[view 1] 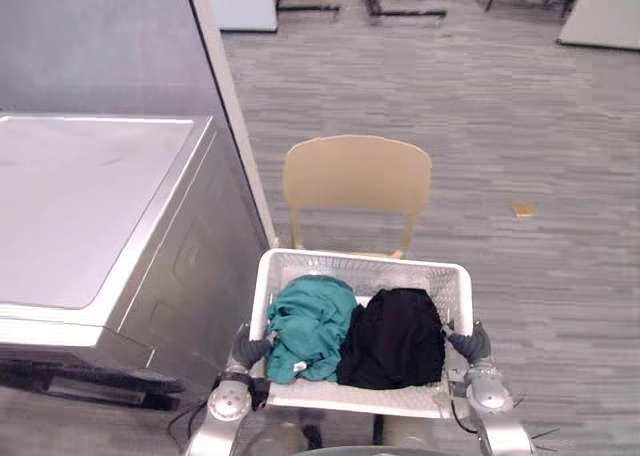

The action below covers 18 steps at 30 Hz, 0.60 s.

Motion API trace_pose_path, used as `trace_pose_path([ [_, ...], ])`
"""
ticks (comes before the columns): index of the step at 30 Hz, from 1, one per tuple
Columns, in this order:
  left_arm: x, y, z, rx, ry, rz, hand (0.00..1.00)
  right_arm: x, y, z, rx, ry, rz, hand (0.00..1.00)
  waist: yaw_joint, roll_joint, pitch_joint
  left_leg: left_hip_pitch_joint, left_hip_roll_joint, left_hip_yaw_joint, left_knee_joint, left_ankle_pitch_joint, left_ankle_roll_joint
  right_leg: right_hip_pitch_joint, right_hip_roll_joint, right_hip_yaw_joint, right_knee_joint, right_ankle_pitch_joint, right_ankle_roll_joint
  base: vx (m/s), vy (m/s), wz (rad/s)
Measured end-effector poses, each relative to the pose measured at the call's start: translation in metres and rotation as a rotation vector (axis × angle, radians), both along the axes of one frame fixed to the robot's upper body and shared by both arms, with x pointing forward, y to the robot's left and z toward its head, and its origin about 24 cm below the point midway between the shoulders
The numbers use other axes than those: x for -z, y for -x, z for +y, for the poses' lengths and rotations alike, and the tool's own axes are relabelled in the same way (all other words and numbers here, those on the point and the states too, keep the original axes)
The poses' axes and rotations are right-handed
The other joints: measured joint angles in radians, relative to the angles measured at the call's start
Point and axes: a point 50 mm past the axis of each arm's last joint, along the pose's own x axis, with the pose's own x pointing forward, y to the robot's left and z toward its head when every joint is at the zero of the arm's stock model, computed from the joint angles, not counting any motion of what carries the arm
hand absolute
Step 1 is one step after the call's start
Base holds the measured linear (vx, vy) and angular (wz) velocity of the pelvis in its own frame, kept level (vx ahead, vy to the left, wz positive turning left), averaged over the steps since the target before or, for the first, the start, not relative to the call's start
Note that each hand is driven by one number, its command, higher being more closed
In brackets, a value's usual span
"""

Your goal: Pick up the laundry basket with both hands and put the clothes into the washing machine.

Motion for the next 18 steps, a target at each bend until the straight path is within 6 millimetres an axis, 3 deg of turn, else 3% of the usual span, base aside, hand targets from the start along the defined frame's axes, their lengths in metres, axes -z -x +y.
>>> trace_pose_path([
  [5,-0.032,-0.057,0.0,-0.059,0.022,-0.144,1.0,-0.038,-0.045,0.005,0.029,0.002,-0.175,1.0,0.009,-0.001,0.106,-0.232,0.029,-0.008,0.136,-0.015,-0.014,-0.18,0.008,-0.023,0.058,0.025,-0.014,-0.17,-0.049,0.14],
  [6,-0.043,-0.07,0.0,-0.08,0.034,-0.187,0.0,-0.049,-0.055,0.007,0.036,0.001,-0.218,0.0,0.017,0.001,0.13,-0.284,0.04,-0.006,0.172,-0.024,-0.002,-0.223,0.013,-0.027,0.079,0.028,-0.018,-0.15,-0.017,0.08],
  [12,-0.089,-0.114,0.01,-0.223,0.062,-0.341,0.0,-0.106,-0.098,0.024,0.024,-0.004,-0.429,0.0,0.023,0.006,0.201,-0.472,0.075,-0.005,0.262,-0.03,-0.008,-0.39,0.031,-0.034,0.117,0.055,-0.036,-0.16,-0.037,-0.02],
  [18,-0.136,-0.135,0.016,-0.336,0.097,-0.538,0.0,-0.128,-0.109,0.031,0.021,-0.003,-0.509,0.0,0.026,0.017,0.209,-0.523,0.088,-0.006,0.253,-0.018,-0.016,-0.436,0.037,-0.048,0.108,0.068,-0.05,-0.03,-0.047,0.02],
])
